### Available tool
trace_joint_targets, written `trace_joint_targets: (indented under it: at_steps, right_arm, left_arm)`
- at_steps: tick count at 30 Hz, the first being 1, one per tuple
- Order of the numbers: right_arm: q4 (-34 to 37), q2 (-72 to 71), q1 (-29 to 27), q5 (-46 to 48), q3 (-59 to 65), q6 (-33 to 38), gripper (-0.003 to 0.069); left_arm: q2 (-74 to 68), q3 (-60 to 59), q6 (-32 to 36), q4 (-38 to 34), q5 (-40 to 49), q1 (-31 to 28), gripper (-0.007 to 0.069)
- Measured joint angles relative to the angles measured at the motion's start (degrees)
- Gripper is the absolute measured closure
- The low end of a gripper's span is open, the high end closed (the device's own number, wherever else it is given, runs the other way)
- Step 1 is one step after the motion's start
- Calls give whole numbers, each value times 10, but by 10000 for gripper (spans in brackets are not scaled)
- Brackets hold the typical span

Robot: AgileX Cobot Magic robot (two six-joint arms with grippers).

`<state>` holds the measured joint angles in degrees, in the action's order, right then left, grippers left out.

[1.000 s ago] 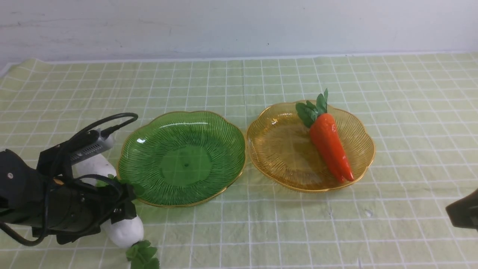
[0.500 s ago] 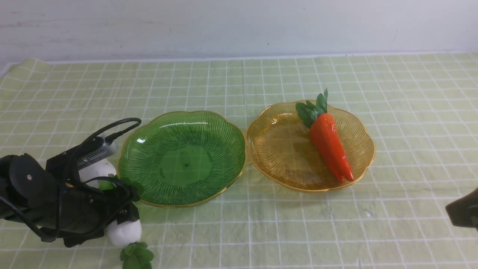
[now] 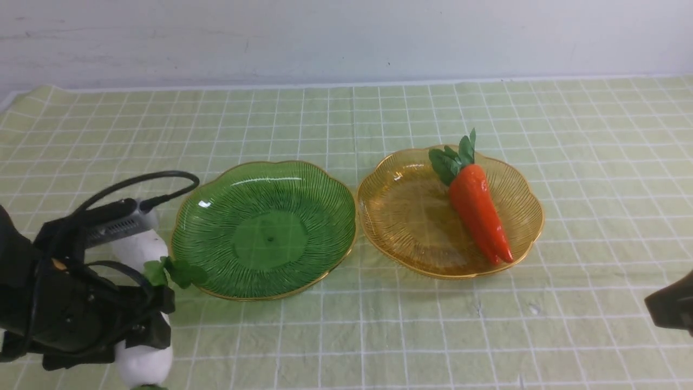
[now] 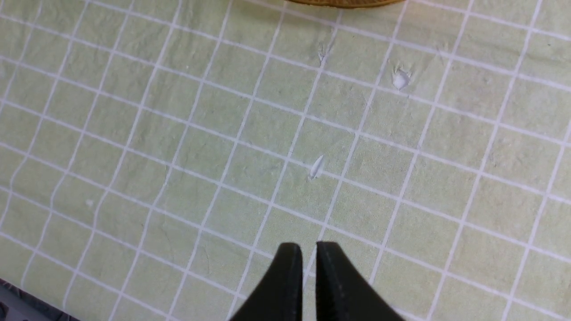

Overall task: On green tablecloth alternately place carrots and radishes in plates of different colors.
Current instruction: 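Pick up the white radish and place it in the left plate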

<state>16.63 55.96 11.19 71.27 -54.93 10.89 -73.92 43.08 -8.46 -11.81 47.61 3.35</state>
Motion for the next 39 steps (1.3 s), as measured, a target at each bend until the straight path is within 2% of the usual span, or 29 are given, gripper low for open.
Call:
trace_joint_targets:
  at_steps: [6,8,15,21,27,31,34,37,39]
  right_arm:
    - [0,0,0,-7,0,0,622]
    - [0,0,0,-12,0,0,622]
    - [0,0,0,-22,0,0,622]
    - [0,0,0,-26,0,0,622]
    - [0,0,0,-26,0,11,622]
    - [0,0,0,-26,0,13,622]
    - [0,0,0,-26,0,13,622]
    - [0,0,0,-26,0,13,622]
    - [0,0,0,-26,0,15,622]
  left_arm:
    - [14,97,13,-13,132,-1,186]
    - [-1,134,32,-30,138,-1,186]
    - [-86,231,73,-77,117,29,186]
    - [-240,338,75,-94,41,80,186]
    - [-328,398,77,-106,-13,85,165]
    - [-341,404,77,-105,-16,85,113]
    - [-334,404,77,-105,-16,83,103]
    - [-304,404,78,-98,-13,69,99]
    - [-268,405,76,-78,-9,40,97]
